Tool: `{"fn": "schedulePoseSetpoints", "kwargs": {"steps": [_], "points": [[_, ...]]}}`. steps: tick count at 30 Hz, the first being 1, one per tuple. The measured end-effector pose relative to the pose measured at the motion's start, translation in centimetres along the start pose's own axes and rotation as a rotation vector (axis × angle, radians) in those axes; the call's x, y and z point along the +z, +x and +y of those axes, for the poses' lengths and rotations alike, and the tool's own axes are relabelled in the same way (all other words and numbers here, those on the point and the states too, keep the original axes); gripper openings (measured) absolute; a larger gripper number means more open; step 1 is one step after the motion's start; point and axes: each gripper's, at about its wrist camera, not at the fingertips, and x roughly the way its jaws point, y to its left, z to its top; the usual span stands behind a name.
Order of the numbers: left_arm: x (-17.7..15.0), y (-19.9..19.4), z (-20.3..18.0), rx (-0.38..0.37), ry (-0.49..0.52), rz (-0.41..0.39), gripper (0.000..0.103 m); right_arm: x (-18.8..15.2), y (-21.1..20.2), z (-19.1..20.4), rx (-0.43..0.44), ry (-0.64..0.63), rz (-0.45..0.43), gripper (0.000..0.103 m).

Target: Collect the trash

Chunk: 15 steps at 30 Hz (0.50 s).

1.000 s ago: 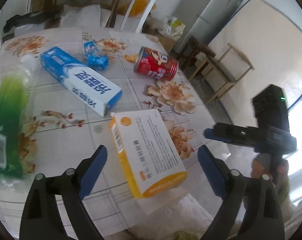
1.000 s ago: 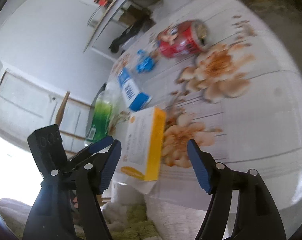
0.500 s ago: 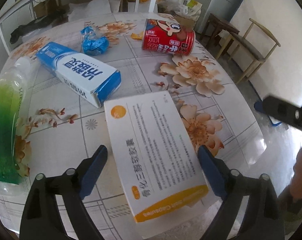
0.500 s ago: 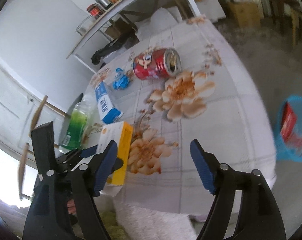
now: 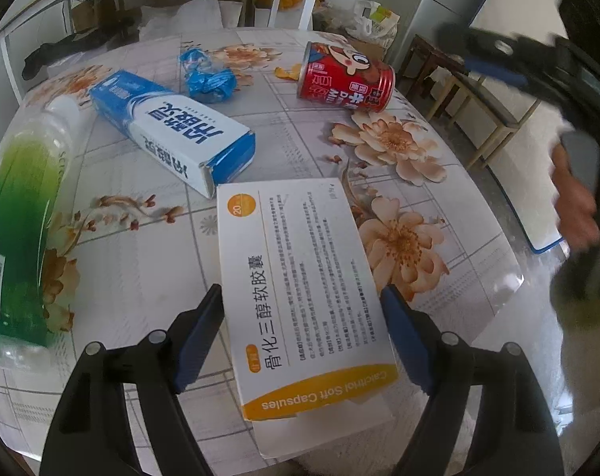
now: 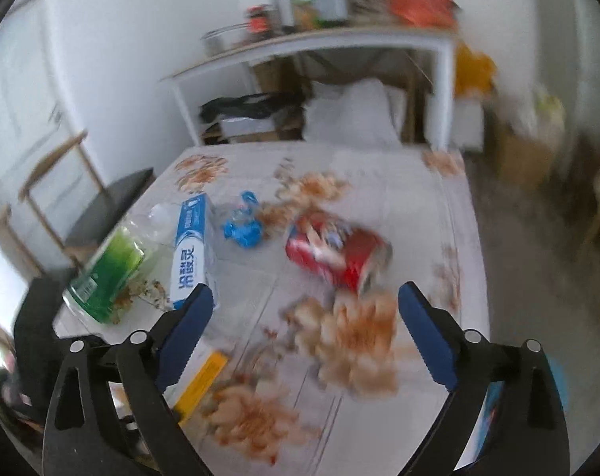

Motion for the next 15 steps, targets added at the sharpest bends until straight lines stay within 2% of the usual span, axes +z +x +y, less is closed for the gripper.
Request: {"fn": "schedulePoseSetpoints", "kwargs": {"steps": [6, 9, 12, 14, 15], "points": [[-0.2, -0.2, 0.7, -0.039, -0.016, -0.010, 0.077, 2.0, 4.1, 0.5, -0.015, -0.135, 0.075, 0.092], [-0.2, -0.2, 0.8, -0.051, -0.009, -0.011, 0.077, 2.6, 6.7, 1.3, -0.061, -0.258, 0.133, 0.092], [-0.2, -0.3, 1.0, -0.066, -0.009, -0.011, 0.077, 3.4, 9.5, 1.9, -0.071, -0.352, 0.207, 0.092], [-0.2, -0.2, 1.1, -0.073, -0.015, -0.012, 0.077, 3.6, 11.0, 2.1, -0.075, -0.388, 0.258, 0.088], [-0.3, -0.2, 1.2, -0.077, -0.017, -0.013, 0.077, 3.6, 11.7, 2.2, -0.074, -0.405, 0.290, 0.083]]}}
